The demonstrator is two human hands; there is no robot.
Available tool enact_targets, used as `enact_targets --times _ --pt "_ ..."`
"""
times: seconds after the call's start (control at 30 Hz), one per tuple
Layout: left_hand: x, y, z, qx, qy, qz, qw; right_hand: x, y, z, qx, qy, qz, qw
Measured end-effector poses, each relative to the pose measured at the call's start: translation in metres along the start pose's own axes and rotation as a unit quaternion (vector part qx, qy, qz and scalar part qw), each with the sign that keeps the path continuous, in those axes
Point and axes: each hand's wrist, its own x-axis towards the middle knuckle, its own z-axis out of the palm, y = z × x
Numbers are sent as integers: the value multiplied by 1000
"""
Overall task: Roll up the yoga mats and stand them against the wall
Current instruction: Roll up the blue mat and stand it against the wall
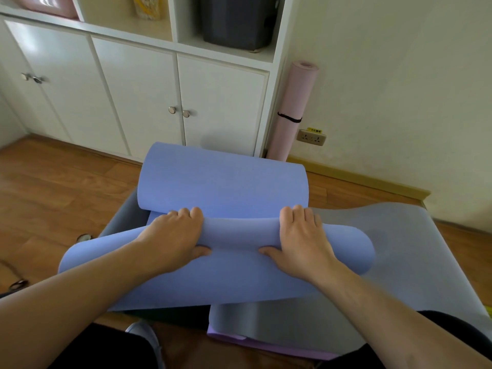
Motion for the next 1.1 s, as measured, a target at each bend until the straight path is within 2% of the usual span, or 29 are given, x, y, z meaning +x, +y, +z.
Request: enact_targets --times 0.3,0.43,0.6,0.7,0.8,0.93,1.0,1.1 --pt "1 1 -21 126 -43 63 989 7 6 -18 -8 -50 -21 999" --pt "-1 -10 -33 152 -51 103 982 9 14 -31 -46 -62 -81 994" --pt "-1 -16 -27 8 -104 94 990 1 33 -42 64 -135 -137 979" --pt "-1 -22 -23 -82 -112 94 986 -1 43 -40 166 -154 -109 968" --pt "-4 -27 -25 -108 -95 95 985 1 45 -37 243 -134 -84 957" --pt "-7 -23 -15 -36 -52 81 995 6 37 -31 174 -132 -70 973" --pt "-5 -17 -7 0 -32 45 998 9 30 -26 125 -129 -49 983" --pt "-2 -11 -3 -16 -22 -11 1000 9 18 -22 47 -105 -22 993"
